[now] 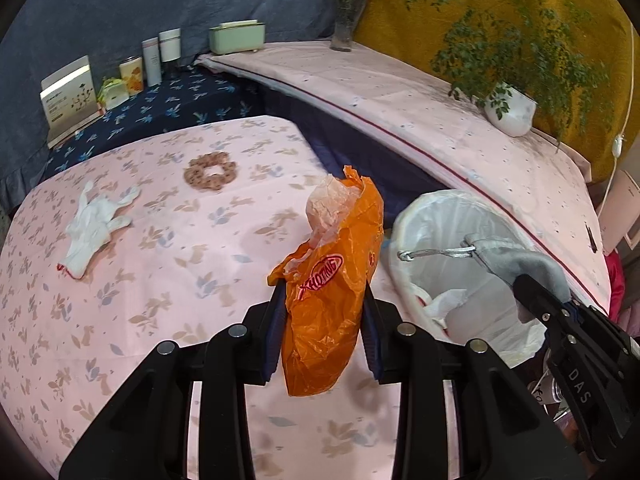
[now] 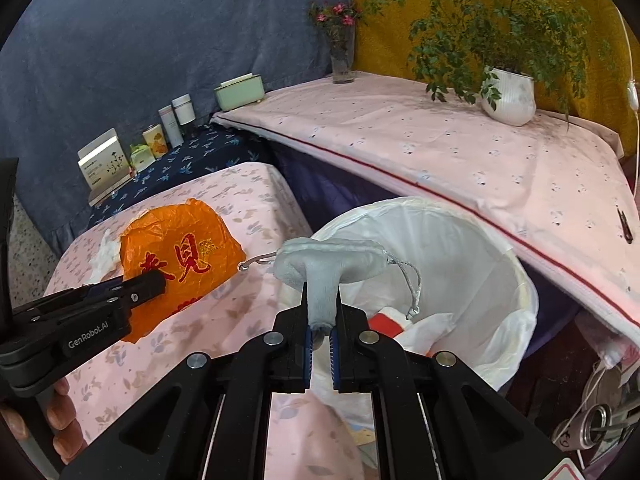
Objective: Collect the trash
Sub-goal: 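Carry the orange bag and grey pouch to the bin and open both tools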
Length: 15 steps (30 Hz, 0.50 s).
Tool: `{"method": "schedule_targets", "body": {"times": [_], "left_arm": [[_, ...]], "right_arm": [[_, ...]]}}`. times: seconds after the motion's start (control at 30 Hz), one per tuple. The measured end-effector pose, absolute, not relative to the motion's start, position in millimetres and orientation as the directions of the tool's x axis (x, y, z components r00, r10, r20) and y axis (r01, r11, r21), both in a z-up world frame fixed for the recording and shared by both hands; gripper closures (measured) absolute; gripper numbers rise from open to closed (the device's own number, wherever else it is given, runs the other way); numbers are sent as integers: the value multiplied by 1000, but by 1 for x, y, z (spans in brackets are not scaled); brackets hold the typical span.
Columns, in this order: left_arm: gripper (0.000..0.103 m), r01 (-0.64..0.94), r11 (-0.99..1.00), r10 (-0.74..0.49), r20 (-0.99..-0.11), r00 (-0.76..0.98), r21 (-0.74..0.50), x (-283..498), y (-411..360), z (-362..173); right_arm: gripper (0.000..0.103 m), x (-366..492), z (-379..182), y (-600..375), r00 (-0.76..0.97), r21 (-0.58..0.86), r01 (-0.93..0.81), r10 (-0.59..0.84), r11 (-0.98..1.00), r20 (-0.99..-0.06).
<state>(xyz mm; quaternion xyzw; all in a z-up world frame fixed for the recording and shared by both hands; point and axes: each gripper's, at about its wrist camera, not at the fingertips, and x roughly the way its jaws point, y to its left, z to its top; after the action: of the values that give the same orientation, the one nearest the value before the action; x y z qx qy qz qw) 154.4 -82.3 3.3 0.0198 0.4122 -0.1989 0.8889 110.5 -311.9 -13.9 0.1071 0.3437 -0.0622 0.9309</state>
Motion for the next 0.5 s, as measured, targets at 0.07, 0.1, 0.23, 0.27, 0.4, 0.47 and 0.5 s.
{"method": "schedule_targets", "body": {"times": [0.07,0.1,0.23,0.27,0.4,0.47,0.5], "left_arm": [[71,393,912,-347,-737,580,-120,151,-96,7],[71,405,907,-353,-735,579,-116,150,-103,8],[71,435,893,-371,-738,564,-117,147,-125,9],[71,443,889,-376,-739,558,-118,147,-130,9],[71,476,871,-398,-741,541,-121,144,-150,9],[71,489,864,-407,-741,535,-121,143,-160,8],[70,499,857,-415,-741,528,-125,143,-165,7]], "right_arm": [[97,109,-13,-321,756,151,200,-54,968,-652],[97,108,-13,-326,755,149,205,-59,967,-653],[97,105,-14,-341,750,145,228,-79,963,-656],[97,104,-14,-344,749,143,233,-84,962,-657],[97,101,-16,-359,745,139,254,-102,957,-659],[97,100,-17,-366,742,137,266,-112,954,-660],[97,99,-17,-370,741,136,271,-116,953,-661]]}}
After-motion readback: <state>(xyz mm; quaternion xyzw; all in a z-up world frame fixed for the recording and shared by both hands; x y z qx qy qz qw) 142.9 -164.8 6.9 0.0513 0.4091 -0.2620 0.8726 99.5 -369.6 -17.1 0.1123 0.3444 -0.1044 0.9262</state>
